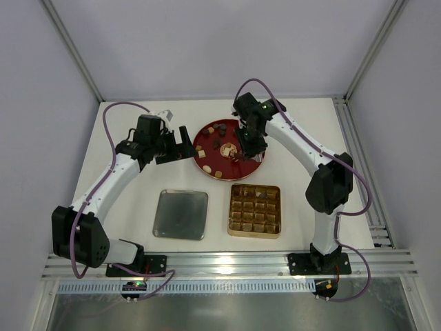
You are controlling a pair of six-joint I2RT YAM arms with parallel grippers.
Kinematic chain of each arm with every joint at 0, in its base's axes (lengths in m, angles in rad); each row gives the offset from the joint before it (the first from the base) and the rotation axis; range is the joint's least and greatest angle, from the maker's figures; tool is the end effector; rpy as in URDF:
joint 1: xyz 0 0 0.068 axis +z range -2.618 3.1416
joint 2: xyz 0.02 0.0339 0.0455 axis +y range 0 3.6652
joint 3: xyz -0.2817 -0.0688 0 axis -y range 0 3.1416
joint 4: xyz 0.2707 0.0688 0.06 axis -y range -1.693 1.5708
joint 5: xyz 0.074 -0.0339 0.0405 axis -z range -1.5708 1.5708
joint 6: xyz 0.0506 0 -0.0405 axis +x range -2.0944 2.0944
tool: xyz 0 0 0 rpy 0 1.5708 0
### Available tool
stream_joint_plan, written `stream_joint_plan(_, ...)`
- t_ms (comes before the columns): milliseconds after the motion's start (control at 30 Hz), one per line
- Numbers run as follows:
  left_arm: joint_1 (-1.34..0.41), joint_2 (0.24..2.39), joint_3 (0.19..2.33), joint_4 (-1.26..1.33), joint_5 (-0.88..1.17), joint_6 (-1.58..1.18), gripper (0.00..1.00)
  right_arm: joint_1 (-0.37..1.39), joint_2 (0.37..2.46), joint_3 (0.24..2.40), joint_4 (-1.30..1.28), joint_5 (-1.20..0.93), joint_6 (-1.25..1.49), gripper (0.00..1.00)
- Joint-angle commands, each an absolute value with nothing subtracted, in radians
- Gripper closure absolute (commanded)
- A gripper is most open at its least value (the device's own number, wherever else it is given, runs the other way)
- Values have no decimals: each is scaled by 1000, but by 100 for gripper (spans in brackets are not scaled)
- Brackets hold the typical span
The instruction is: Pack the chocolate
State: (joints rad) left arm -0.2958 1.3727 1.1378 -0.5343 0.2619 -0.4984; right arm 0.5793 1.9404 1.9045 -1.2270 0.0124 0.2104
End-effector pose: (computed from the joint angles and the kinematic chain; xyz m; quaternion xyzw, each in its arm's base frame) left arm 0.3119 -0.1088 0.2996 -0.0416 0.9133 -0.2605 0.3102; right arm 0.3620 0.2361 0.3077 -0.1803 0.9716 0.0533 0.1439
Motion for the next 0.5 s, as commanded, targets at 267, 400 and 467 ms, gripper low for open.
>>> stream_joint_plan(267, -290, 1379, 1143, -506, 265, -503, 0, 572, 1867, 1916, -1229, 14, 195, 68)
stream_joint_plan(400, -290, 1381, 1144, -506, 268, -503, 0, 566, 1849, 1916, -1238, 14, 195, 67)
stream_joint_plan(467, -290, 1381, 1143, -508, 271, -502, 0, 565, 1839, 1910, -1244, 12, 195, 68)
